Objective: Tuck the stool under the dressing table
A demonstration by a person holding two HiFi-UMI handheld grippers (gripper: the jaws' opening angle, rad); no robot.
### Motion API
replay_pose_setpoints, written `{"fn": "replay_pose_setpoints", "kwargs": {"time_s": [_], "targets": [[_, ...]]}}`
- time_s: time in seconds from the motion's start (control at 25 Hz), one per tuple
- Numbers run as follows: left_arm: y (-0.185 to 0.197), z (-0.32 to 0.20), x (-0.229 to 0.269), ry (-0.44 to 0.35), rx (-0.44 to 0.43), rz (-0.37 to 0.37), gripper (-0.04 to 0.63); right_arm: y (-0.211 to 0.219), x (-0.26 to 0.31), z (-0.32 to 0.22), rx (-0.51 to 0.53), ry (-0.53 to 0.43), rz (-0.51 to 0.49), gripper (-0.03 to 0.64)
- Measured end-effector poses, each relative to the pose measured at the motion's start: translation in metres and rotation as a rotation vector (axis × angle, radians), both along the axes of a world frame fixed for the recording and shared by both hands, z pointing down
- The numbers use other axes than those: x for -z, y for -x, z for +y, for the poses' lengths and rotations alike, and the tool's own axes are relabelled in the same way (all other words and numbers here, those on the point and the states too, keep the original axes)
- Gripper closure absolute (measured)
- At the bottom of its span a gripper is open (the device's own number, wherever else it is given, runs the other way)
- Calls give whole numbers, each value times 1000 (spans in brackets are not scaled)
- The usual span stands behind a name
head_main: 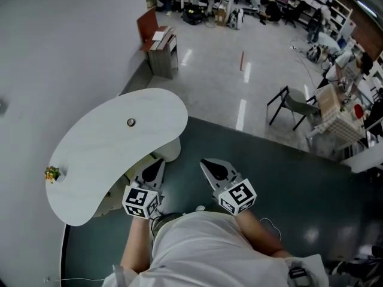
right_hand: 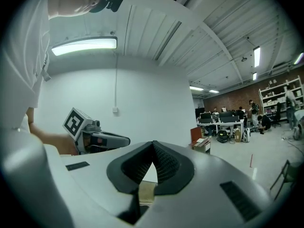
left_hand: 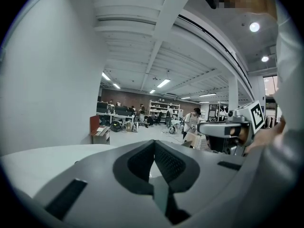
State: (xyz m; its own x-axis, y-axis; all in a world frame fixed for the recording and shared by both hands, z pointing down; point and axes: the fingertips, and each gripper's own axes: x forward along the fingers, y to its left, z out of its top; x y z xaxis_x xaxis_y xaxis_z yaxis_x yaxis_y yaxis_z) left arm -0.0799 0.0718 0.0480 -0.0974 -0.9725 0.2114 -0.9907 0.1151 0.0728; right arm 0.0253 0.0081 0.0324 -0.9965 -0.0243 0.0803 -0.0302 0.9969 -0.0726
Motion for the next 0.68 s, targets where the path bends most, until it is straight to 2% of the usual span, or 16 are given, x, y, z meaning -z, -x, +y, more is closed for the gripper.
{"fn": "replay_pose_setpoints", "kwargs": {"time_s": [0.68], "targets": [[10,10,-4,35,8,8,592,4,-6,2,-29,47,-1,607]]}}
